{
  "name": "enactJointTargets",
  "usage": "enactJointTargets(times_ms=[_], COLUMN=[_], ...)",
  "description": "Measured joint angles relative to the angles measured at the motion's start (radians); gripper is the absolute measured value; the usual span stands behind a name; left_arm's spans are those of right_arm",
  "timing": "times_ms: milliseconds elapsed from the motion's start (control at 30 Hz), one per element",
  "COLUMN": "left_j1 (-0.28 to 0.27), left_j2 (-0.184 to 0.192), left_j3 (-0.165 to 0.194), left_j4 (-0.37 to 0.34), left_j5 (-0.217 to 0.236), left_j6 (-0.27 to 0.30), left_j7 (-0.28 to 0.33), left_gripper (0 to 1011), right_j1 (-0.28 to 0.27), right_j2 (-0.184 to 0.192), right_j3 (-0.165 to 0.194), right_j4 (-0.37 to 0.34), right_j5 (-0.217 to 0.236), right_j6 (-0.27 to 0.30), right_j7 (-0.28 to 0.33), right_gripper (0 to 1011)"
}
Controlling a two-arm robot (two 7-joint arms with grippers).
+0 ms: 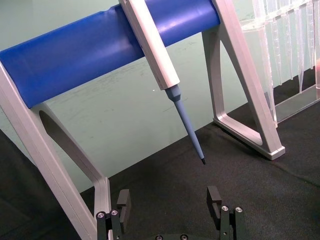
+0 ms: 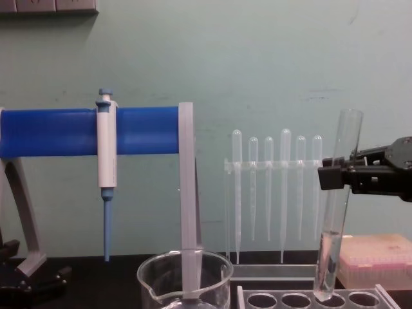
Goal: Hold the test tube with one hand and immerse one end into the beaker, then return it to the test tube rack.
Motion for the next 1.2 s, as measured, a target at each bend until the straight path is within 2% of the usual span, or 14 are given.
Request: enactJointTargets(times_ms=[533, 1200], left_j1=[0.000, 0.000], left_j2=[0.000, 0.000], left_j3=[0.000, 0.000], left_j4=[0.000, 0.000], left_j5=[0.000, 0.000], left_j6=[0.000, 0.000], left_j7=[0.000, 0.000], left_gripper=[1000, 1000], right_j1=[-0.017, -0.018], right_j2=[-0.028, -0.080], right_j3=[-0.014, -0.019], right_j4=[-0.016, 0.047], right_j5=[-0.047, -0.082], right_j6=[-0.008, -0.035], right_j7=[0.000, -0.007], right_gripper=[224, 224])
